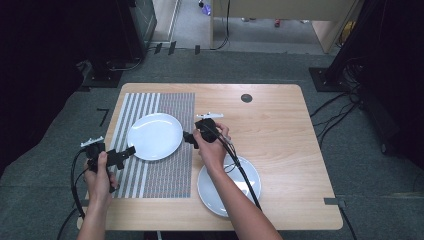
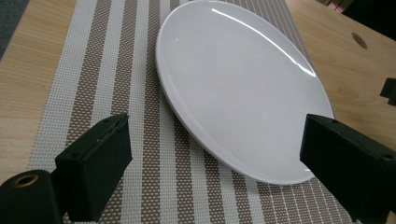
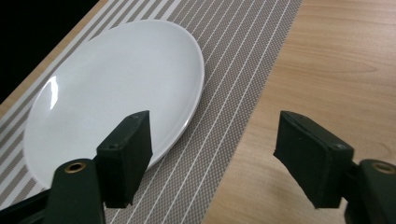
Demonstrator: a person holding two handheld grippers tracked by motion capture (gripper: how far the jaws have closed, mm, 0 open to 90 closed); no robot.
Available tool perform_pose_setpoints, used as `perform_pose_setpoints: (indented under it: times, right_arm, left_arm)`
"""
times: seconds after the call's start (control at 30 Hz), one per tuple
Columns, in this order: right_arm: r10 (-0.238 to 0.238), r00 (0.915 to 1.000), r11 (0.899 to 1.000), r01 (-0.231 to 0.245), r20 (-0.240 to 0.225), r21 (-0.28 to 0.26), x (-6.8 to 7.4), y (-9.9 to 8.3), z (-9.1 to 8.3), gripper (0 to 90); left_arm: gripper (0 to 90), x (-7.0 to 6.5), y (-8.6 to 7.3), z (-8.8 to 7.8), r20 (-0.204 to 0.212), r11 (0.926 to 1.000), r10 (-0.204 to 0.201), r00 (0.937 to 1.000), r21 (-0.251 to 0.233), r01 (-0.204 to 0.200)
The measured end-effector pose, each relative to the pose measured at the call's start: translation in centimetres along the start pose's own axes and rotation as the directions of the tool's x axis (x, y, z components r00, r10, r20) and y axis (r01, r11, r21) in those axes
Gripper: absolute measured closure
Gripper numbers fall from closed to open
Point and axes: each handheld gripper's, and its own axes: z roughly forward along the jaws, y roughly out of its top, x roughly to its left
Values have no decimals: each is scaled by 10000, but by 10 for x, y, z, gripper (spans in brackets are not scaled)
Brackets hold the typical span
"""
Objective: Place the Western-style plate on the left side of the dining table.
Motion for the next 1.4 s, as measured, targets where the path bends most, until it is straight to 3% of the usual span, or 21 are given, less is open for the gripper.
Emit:
perform_pose_setpoints:
  times: [0.07,0.27,0.37,0.5,0.87,1.17,1.4]
  right_arm:
    - [194,9998,9998,-194,-4,76,-2,-1,-9,219]
    - [261,9996,9997,-260,51,-35,-7,-5,-29,205]
    - [75,10000,10000,-75,-5,-37,-11,-8,-39,205]
    - [-111,9999,9999,111,62,-84,-18,-14,-52,208]
    - [-93,9999,9996,95,77,-253,-40,-31,-79,208]
    - [-67,9997,9996,73,225,-276,-59,-47,-96,210]
    - [-160,9988,9993,175,465,-325,-69,-58,-108,211]
  left_arm:
    - [88,-1,-1,-3,-17,9999,18,10000,-99,-18]
    - [87,-10,-8,-12,-60,9992,386,9992,-121,-387]
    - [27,-15,-13,-15,235,9978,668,9975,-6,-668]
    - [25,-19,-20,-18,95,9969,787,9969,7,-787]
    - [11,-11,-31,-30,-156,9952,977,9951,98,-976]
    - [0,-7,-40,-31,-268,9921,1167,9928,497,-1153]
    - [0,-5,-49,-35,-616,9911,1256,9902,528,-1224]
